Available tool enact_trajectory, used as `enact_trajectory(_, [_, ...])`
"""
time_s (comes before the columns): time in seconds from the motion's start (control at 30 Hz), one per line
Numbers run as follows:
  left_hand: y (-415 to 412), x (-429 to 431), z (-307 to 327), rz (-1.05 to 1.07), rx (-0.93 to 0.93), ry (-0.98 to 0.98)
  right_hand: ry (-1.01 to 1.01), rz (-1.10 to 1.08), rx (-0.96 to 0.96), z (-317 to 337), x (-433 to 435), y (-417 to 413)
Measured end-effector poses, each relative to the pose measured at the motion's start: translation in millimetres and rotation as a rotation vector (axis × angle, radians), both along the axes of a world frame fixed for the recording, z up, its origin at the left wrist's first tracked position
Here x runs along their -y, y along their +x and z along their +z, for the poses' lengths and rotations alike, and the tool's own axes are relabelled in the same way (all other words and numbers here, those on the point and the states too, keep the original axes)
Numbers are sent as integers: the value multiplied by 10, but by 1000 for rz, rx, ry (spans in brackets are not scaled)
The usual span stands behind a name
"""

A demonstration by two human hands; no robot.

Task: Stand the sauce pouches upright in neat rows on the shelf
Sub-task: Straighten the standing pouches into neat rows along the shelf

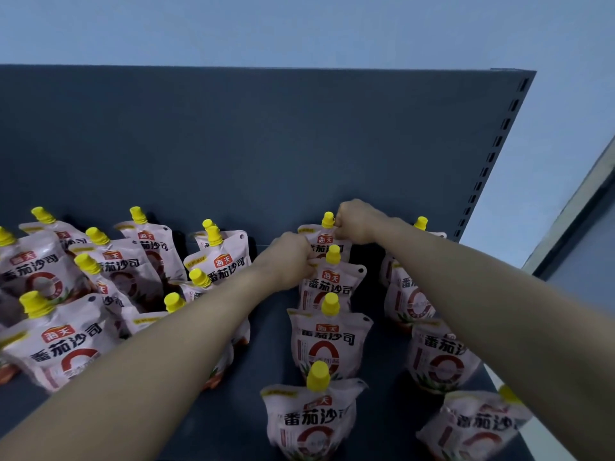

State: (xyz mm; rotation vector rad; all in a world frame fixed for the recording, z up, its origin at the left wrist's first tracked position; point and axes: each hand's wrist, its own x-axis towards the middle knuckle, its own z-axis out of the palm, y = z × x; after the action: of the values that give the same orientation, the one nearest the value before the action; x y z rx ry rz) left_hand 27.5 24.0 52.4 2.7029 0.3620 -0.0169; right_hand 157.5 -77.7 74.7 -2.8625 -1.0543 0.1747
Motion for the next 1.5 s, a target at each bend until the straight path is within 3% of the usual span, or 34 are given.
enact_trajectory(0.33, [37, 14, -11, 8, 12, -39, -3, 11, -87, 89, 117, -70])
enact_trajectory(1.2, [-17, -3, 23, -41, -10, 0, 191, 2, -15, 523, 409, -336])
enact_trajectory(1.5, [-219, -24, 455, -143, 66, 26, 207, 19, 14, 662, 337, -459])
